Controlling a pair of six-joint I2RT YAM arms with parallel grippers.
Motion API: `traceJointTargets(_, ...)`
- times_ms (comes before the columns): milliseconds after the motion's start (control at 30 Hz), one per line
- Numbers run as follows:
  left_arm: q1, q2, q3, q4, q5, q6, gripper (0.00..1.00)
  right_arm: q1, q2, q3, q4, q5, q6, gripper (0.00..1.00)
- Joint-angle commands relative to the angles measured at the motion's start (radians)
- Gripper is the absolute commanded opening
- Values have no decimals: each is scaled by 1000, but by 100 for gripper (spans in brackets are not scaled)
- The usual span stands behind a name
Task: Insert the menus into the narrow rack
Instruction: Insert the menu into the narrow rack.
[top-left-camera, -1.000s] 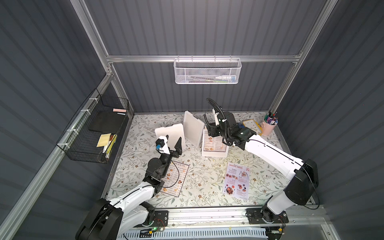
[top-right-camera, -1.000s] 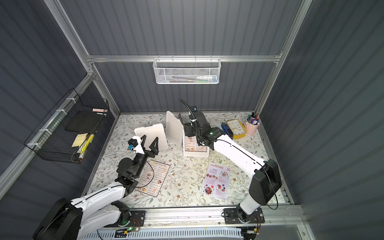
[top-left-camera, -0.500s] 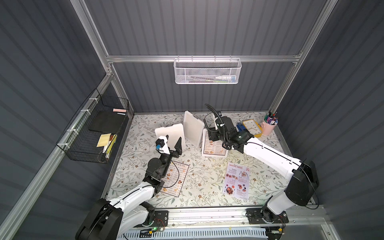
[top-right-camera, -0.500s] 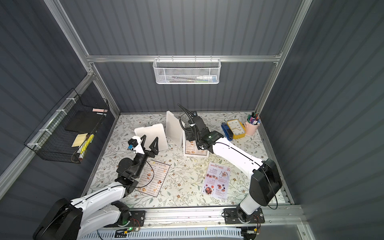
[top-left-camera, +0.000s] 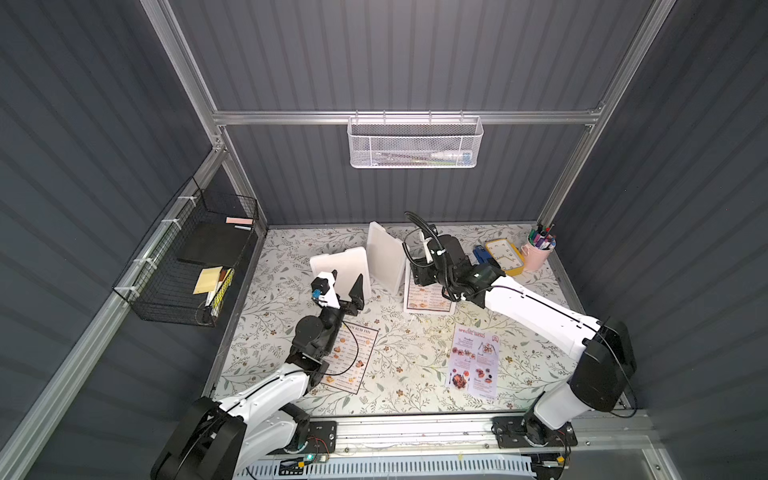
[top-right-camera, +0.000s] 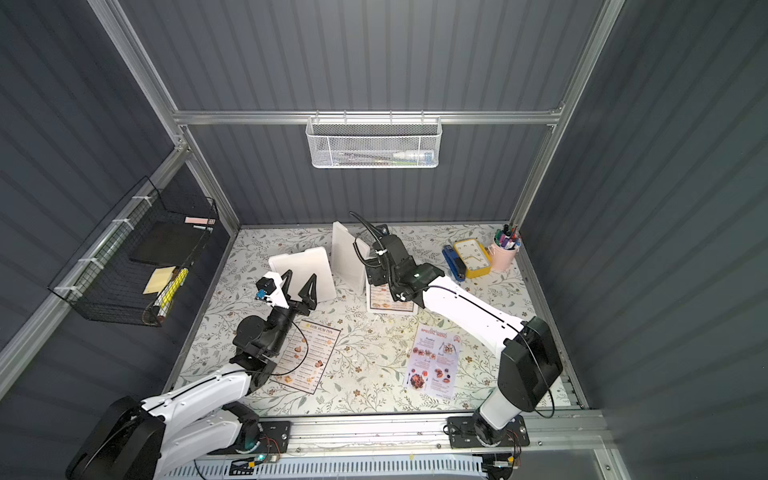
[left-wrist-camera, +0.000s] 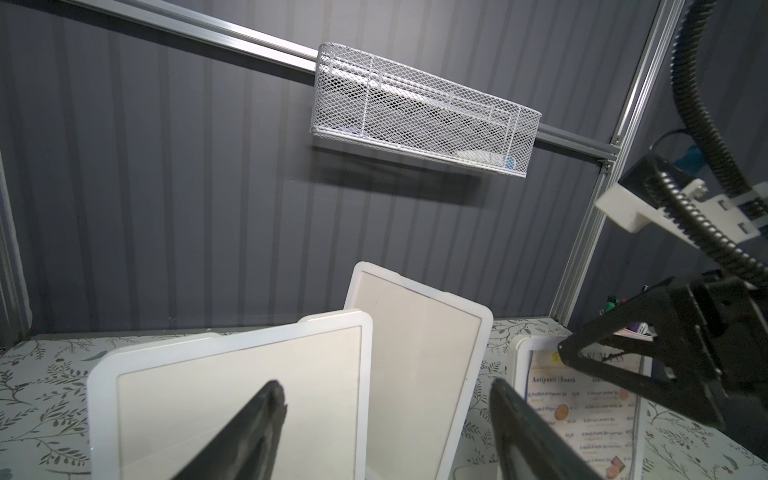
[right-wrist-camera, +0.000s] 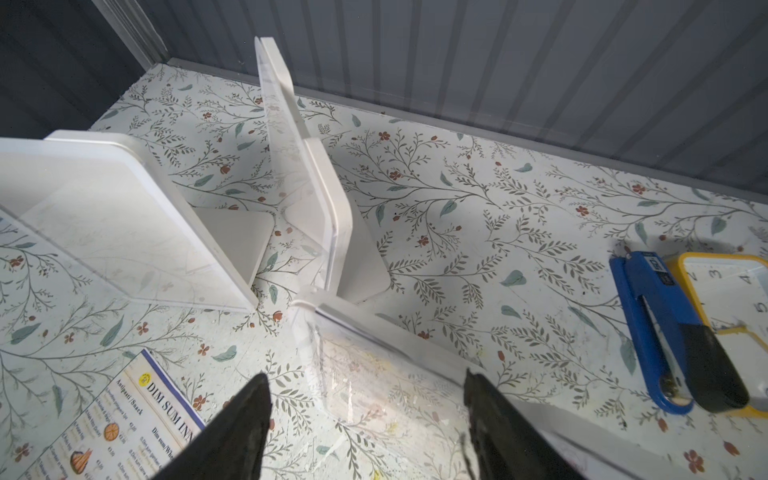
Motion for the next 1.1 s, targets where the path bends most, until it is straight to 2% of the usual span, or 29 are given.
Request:
traceJointTargets(0,8,-2,21,25,13,-6,79,10,14,16,-25,13,-12,75)
traceJointTargets(300,8,0,21,24,14,-6,79,11,4,88,-20,96,-12,77)
traceJointTargets(533,8,2,22,25,13,-7,79,8,139,235,-111,173,-3,76)
traceJointTargets(700,8,4,23,26,14,-6,79,8,192,232,-108,167,4,76)
traceJointTargets(800,8,7,24,27,14,-6,79,9,205,225,-107,153,3,72)
traceJointTargets(1067,8,7,26,25,13,-7,79,11,173,219,-105,93,2,69)
